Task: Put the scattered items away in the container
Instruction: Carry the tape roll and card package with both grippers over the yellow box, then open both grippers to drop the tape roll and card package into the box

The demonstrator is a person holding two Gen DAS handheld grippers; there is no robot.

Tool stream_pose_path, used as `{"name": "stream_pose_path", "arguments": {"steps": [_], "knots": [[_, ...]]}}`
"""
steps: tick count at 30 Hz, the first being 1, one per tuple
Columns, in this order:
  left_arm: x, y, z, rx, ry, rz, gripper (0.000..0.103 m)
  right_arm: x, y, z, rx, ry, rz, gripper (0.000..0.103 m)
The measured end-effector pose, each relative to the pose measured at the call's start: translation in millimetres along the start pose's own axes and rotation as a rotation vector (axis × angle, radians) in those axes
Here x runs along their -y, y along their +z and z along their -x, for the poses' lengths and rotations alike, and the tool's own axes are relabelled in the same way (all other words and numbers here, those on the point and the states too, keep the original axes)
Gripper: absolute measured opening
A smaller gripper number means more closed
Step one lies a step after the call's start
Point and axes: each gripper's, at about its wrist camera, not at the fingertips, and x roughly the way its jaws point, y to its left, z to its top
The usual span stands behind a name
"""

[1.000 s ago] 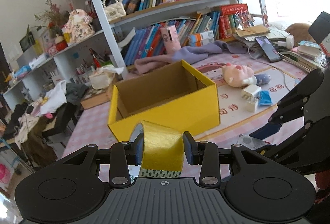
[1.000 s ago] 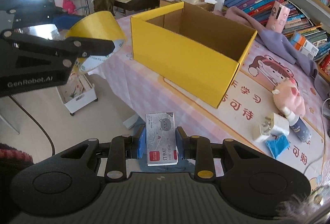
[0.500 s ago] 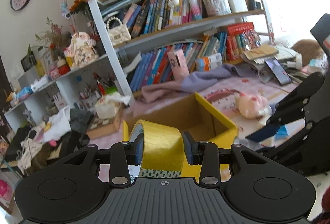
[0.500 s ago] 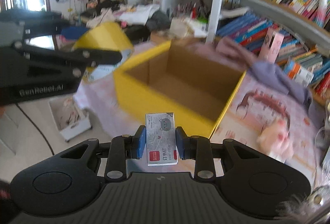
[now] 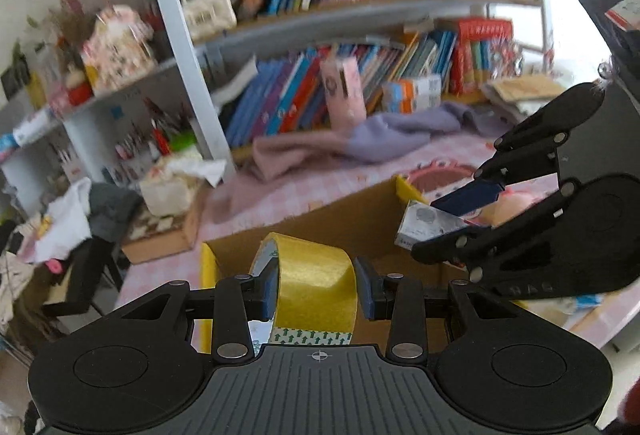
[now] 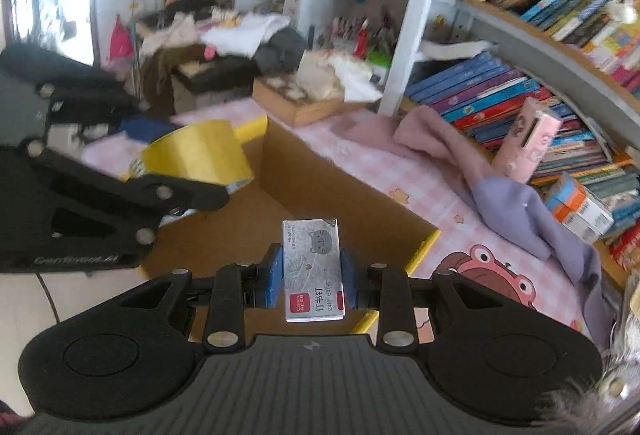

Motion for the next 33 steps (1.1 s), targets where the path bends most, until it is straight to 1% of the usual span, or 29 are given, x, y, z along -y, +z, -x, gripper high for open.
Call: {"name": "stream_pose_path", "arguments": {"steps": [4, 8, 11, 13, 16, 19, 27, 29, 30, 31, 32, 33], "knots": [[-6, 6, -45, -0.089, -0.036, -0.027, 0.037, 7, 1, -46, -0.082, 0.033, 0.085, 0.029], [-1, 5, -82, -0.193, -0.038, -0.105, 0.037, 8, -2, -84, -0.150, 0.048, 0.157, 0.029], [3, 5, -97, -0.230, -0.061, -0.159, 0.037, 10, -3, -105, -0.191, 0.049, 0.186, 0.029], [7, 5, -104, -0.241, -0.077, -0.190, 0.039, 13, -3, -113, -0.209, 0.051, 0.179, 0.029], [5, 6, -111, -0.251, -0.096, -0.193, 0.042, 12, -5, -118, -0.219, 0.060, 0.169, 0.029], [3, 9, -114, -0.233, -0.091, -0.209, 0.042, 10, -4, -120, -0.224, 0.070, 0.121, 0.029], [-4, 15, -127, -0.227, -0.108, -0.228, 0.042, 5, 0, -122, -0.221, 0.021, 0.101, 0.029], [-6, 17, -129, -0.227, -0.090, -0.216, 0.049, 3, 2, -121, -0.211, 0.016, 0.087, 0.029], [-8, 18, -130, -0.225, -0.077, -0.214, 0.058, 3, 2, -120, -0.205, 0.014, 0.080, 0.030], [-8, 19, -129, -0.219, -0.050, -0.216, 0.066, 2, 3, -119, -0.197, 0.009, 0.078, 0.034], [-8, 19, -128, -0.211, -0.026, -0.220, 0.070, 2, 3, -117, -0.184, 0.007, 0.085, 0.044], [-9, 20, -125, -0.201, -0.011, -0.223, 0.079, 1, 2, -114, -0.163, 0.009, 0.092, 0.062]]}}
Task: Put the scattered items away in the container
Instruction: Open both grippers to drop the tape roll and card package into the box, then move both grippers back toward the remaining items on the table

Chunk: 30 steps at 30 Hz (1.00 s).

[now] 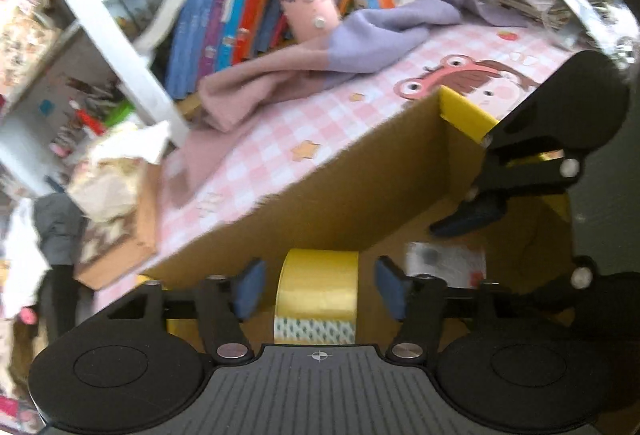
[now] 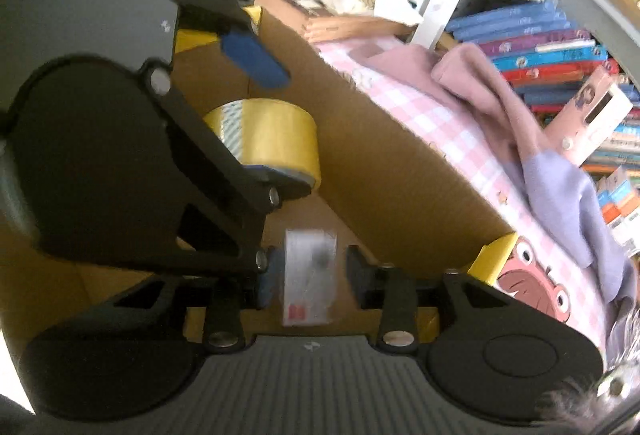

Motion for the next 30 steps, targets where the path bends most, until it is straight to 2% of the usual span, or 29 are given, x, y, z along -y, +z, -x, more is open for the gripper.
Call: {"name": "stream_pose_path", "arguments": {"steps": [2, 7, 15, 20, 30], "knots": [[-4, -1, 9, 0.025, 0.000, 0.014, 0.084, -1, -1, 10, 0.052, -0.004, -0.003, 0.084], [-3, -4, 38, 0.088, 0.000, 0.044, 0.087, -4, -7, 36, 0.123, -0.009, -0.003, 0.084], [3, -12, 95, 0.215, 0.074, 0.124, 0.088, -13, -15, 87, 0.234, -0.086, -0.029, 0.084], [11, -26, 141, 0.284, 0.131, 0.153, 0.094, -22, -23, 122, 0.315, -0.145, -0.067, 0.084], [22, -66, 203, 0.329, 0.155, 0.290, 0.096, -53, -47, 181, 0.399, -0.220, -0.136, 0.083]]}}
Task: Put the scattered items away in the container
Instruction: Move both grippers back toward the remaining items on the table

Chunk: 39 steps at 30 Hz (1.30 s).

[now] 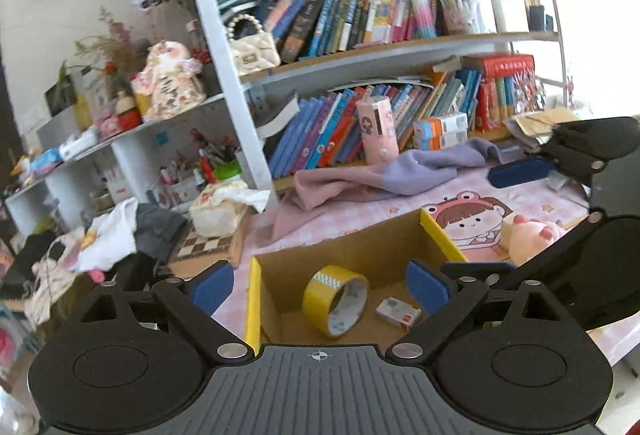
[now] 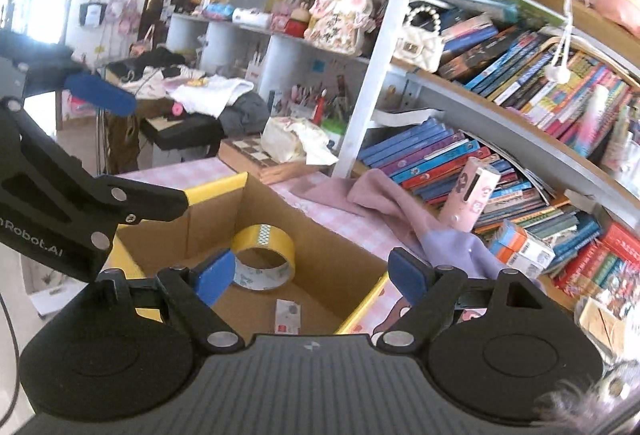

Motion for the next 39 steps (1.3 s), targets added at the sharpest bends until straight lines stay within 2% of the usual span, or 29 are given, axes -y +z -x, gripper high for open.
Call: {"name": "stream_pose_path", "arguments": {"steps": [12, 17, 22, 29, 35, 39], "knots": [[16, -42, 65, 0.023, 0.016, 0.080, 0.096, -33, -33, 81, 0.021, -0.105, -0.080, 0.083], [27, -61, 78, -0.005, -0.021, 0.084, 0.096, -45, -56, 101, -0.019, -0.153, -0.117, 0.083], [34, -79, 86, -0.037, -0.024, 0.129, 0.096, -57, -78, 120, -0.069, -0.171, -0.158, 0.083], [45, -108, 89, -0.110, -0.023, 0.186, 0.096, -73, -106, 130, -0.136, -0.196, -0.130, 0.083], [63, -116, 86, -0.158, -0.053, 0.115, 0.096, -76, -127, 127, -0.232, -0.172, -0.170, 0.083], [74, -119, 85, -0.180, -0.085, 0.087, 0.096, -73, -134, 132, -0.248, -0.184, -0.189, 0.083]]}}
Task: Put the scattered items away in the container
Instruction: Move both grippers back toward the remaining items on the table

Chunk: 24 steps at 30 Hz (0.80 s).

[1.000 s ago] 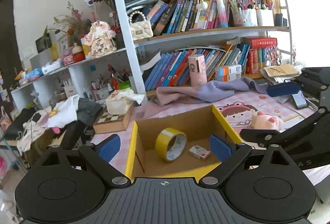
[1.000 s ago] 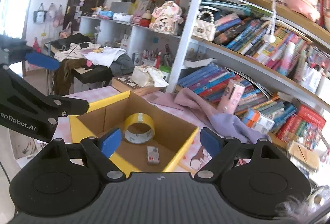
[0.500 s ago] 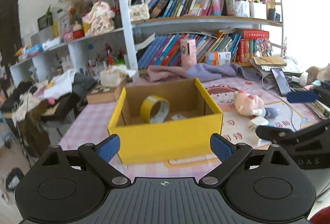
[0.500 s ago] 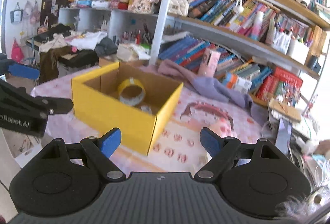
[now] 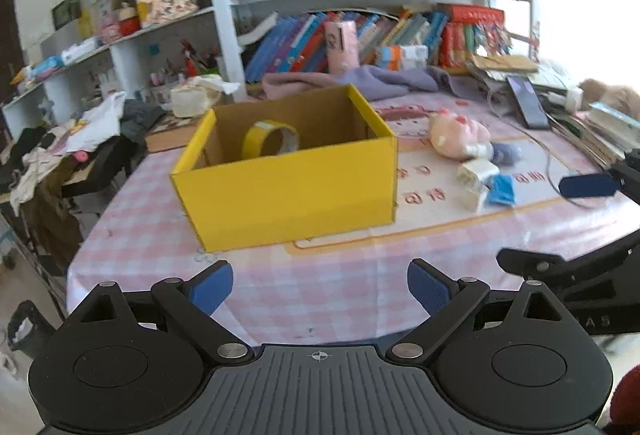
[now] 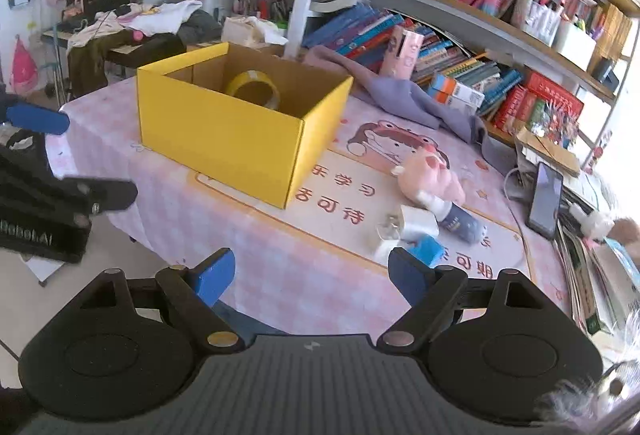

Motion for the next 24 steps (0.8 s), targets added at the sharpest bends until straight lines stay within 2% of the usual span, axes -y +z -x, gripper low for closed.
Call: {"name": "stream_pose_path", "arguments": {"steps": [9, 24], "knots": [[23, 1, -10, -0.030, -0.051, -0.041, 0.096, 19, -7, -3, -0.034, -0.006, -0.048, 0.083], [55, 25, -37, -0.026, -0.122, -0.087, 0.096, 57, -8, -20, -0.077, -0.043, -0.067, 0.083]]}}
